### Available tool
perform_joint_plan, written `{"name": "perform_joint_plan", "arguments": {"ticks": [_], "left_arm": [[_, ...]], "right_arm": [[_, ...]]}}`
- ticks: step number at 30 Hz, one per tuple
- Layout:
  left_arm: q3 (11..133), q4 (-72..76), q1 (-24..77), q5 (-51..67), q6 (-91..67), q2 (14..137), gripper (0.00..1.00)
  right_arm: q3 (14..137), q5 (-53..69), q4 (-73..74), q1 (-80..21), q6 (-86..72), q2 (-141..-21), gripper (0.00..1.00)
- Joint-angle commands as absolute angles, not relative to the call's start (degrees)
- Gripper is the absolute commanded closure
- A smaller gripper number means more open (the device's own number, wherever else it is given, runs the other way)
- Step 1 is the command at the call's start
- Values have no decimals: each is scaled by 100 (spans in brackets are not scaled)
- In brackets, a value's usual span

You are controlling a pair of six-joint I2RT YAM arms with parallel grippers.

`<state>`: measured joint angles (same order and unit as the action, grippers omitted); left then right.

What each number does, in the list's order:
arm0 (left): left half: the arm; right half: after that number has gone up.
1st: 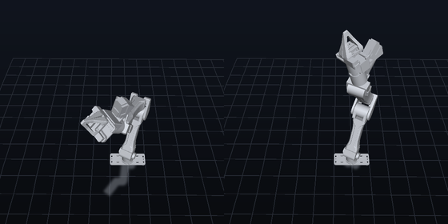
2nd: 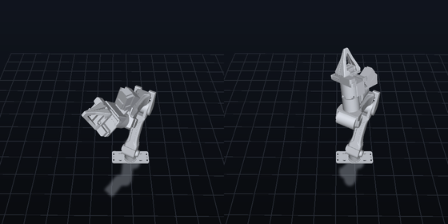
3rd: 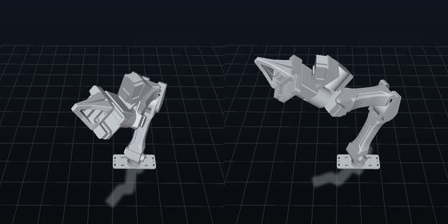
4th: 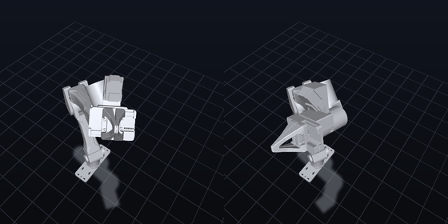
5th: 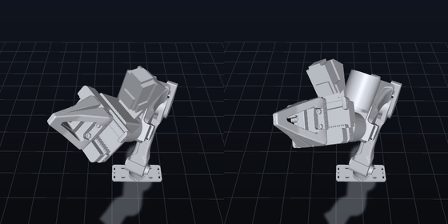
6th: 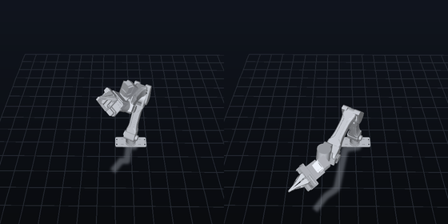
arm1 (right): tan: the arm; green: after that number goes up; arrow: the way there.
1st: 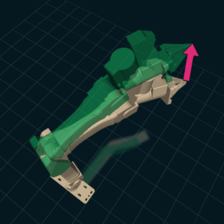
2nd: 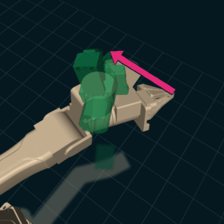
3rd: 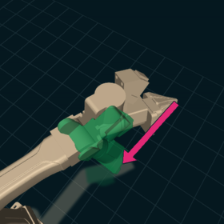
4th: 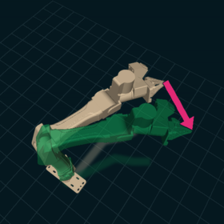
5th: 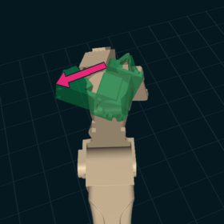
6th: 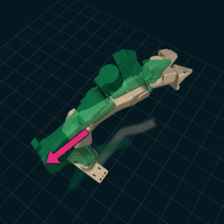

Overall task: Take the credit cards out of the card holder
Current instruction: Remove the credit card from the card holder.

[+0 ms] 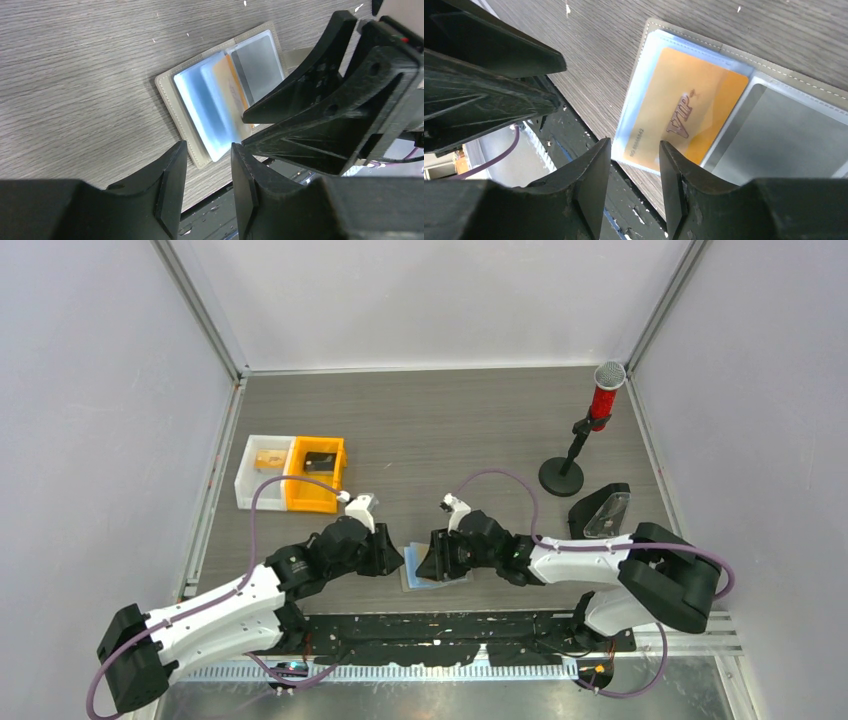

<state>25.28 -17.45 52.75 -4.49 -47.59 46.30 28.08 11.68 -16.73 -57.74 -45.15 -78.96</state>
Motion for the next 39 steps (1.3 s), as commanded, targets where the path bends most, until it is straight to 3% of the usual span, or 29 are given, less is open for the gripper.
{"name": "perform_joint_plan", "arguments": {"ticks": [1, 7, 22, 39], "left_arm": [[2633, -1472, 5247, -456, -4768, 4689, 60], [2722, -1313, 5247, -368, -4694, 5039, 61], [2653, -266, 5247, 179, -4733, 6120, 75], [2436, 312, 5247, 338, -4962, 7096, 79]], "right_arm": [[2949, 1158, -2073, -5830, -4520, -8102, 53], [2932, 969, -1756, -5836, -4368, -7901, 53], [2809, 464, -854, -5594, -3993, -6947, 57], [2641, 995, -1626, -5359, -4097, -7909, 59]]}}
